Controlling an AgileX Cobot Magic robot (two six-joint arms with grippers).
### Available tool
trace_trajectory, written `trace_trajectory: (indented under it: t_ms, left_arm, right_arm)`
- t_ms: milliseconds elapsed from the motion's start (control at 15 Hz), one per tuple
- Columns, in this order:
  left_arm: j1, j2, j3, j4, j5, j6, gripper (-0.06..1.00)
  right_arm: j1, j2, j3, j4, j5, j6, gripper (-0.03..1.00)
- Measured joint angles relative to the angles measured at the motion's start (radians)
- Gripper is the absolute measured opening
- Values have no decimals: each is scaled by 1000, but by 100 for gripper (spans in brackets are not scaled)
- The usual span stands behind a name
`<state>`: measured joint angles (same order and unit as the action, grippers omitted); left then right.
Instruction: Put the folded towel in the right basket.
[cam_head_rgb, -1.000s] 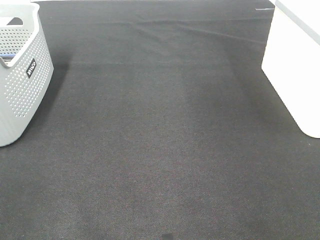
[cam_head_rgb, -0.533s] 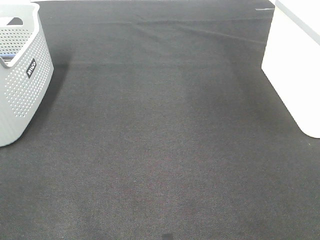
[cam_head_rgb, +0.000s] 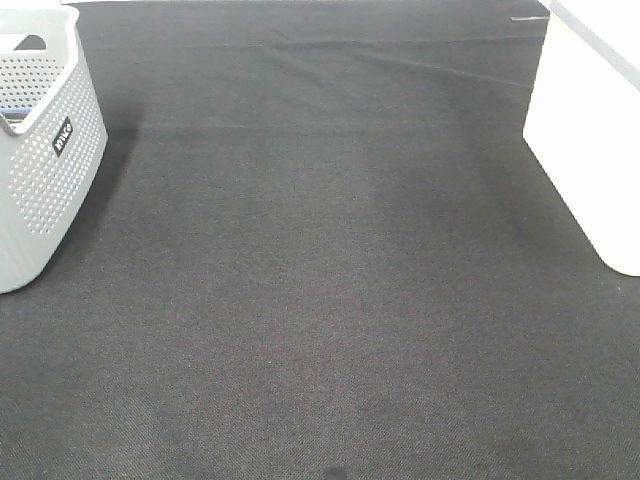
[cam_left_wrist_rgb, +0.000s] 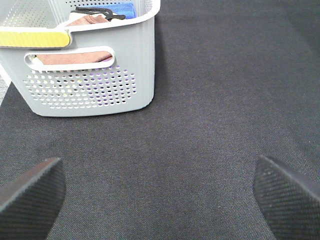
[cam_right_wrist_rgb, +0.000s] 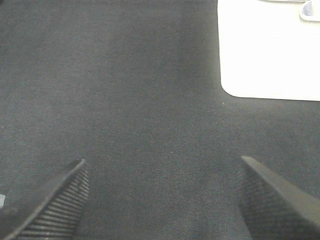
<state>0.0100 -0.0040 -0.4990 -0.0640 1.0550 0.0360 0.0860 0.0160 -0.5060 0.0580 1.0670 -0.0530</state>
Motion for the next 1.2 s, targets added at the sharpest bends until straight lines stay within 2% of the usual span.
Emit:
trace_trajectory:
  t_ms: [267,1200]
  left_arm:
    - [0,0,0,0,0,0,97]
    - [0,0,0,0,0,0,97]
  right_arm:
    - [-38,0,0,9,0,0,76]
    - [-38,-23,0,21,0,0,76]
